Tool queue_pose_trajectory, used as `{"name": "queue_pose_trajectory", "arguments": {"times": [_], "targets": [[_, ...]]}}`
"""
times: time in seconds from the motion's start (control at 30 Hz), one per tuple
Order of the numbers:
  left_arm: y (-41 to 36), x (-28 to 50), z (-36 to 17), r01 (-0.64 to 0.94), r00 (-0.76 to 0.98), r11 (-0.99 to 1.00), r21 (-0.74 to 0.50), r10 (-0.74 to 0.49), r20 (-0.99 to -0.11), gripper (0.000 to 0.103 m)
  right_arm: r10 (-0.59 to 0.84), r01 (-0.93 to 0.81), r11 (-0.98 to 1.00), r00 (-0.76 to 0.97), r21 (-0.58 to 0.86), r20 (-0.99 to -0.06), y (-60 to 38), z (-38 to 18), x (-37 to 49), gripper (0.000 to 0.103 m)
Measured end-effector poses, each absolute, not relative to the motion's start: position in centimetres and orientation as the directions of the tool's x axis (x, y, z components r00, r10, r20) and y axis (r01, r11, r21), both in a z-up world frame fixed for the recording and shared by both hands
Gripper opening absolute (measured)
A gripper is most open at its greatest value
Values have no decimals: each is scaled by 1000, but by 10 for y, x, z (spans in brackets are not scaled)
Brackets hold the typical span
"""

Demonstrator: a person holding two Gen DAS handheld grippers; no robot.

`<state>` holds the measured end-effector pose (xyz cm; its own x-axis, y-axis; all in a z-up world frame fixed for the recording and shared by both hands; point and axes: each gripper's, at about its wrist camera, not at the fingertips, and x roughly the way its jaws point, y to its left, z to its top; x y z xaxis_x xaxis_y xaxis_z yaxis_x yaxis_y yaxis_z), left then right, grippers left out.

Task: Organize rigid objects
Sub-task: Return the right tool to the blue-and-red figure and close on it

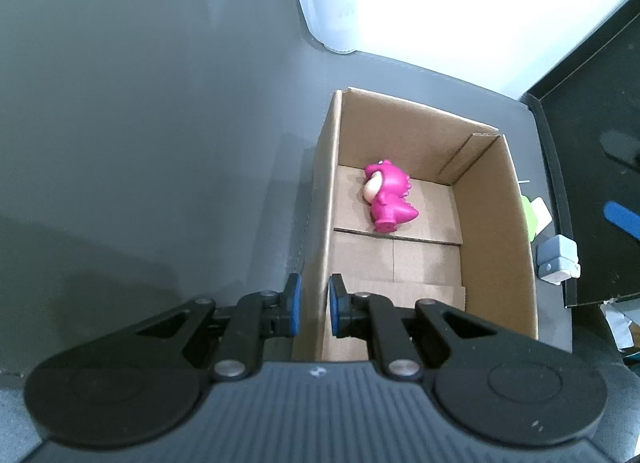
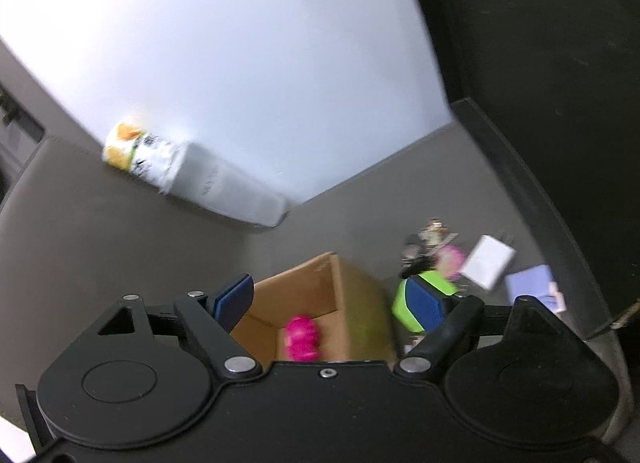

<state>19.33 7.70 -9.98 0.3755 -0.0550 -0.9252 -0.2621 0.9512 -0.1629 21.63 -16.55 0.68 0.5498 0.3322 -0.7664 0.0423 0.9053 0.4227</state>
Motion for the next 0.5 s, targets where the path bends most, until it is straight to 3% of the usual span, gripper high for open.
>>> {"name": "queue_pose_trajectory", "arguments": {"times": [0.33,0.5], "targets": [[78,198,-100,-293,383,946,-140,-18,-924,8,268,166,905,491,391,-829,-198,-38,205,81],[76,198,-100,-296,381,945,-140,-17,-924,8,281,174,904,445,390,-850,-195,-62,206,72]]}}
